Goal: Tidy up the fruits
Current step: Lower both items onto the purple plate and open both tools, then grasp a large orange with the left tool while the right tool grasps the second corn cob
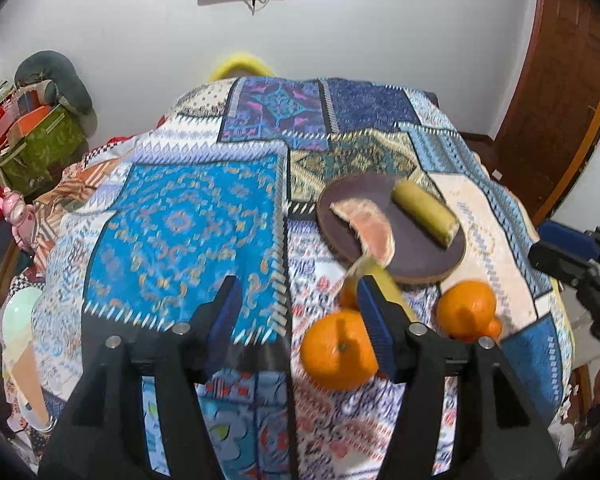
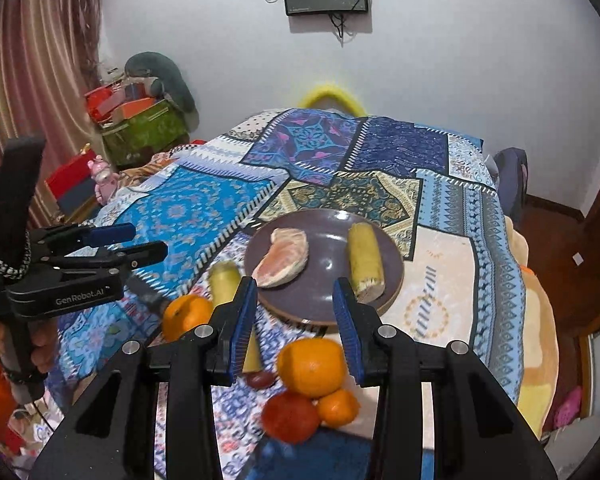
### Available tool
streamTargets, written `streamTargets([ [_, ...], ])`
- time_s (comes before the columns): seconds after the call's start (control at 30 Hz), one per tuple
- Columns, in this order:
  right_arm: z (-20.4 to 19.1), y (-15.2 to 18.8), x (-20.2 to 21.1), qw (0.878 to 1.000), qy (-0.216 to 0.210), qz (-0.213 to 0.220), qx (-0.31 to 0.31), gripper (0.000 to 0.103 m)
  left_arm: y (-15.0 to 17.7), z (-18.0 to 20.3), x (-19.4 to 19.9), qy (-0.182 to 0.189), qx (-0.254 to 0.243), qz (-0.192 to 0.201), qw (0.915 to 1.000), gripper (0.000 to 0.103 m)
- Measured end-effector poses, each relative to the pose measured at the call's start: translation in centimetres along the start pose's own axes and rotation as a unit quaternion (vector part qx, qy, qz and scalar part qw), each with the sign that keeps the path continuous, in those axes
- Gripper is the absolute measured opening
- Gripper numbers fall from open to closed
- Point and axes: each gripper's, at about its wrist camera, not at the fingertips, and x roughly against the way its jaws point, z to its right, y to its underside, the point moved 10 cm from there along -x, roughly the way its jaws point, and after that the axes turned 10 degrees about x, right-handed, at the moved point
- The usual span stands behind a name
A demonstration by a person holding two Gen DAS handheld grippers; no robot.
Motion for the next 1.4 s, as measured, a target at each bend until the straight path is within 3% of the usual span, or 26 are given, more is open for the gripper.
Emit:
streamTargets([
  [0.2,-1.6,1.2,-0.1,1.0,-0.012,-0.009,-0.004,0.036,3.1,-0.9,-0.3,0.001,-0.012,-0.028,0.9995,0.066],
  [0.4,-3.1,2.4,-1.2,0.999,-0.024,-0.025,-0.002,0.036,5.7,0.0,-2.2,0.025,-0.025,-0.066,0.9972,0.069],
  [0.77,-3.8,4.3,-3.2,0.998,-0.038,-0.054,-0.007,0.036,7.2,2.1,-5.5,0.05,-0.025,-0.1,0.9935,0.069],
  [1.13,-4.8,4.6,-5.8,0.996,-0.053,-0.076,0.002,0.037,6.8,2.3,-6.4,0.072,-0.014,-0.086,0.9936,0.068],
  [1.4,-6.0,4.6,-7.7,0.993,-0.074,-0.088,-0.003,0.037,6.4,-1.1,-4.6,0.047,0.001,-0.062,0.997,0.067],
])
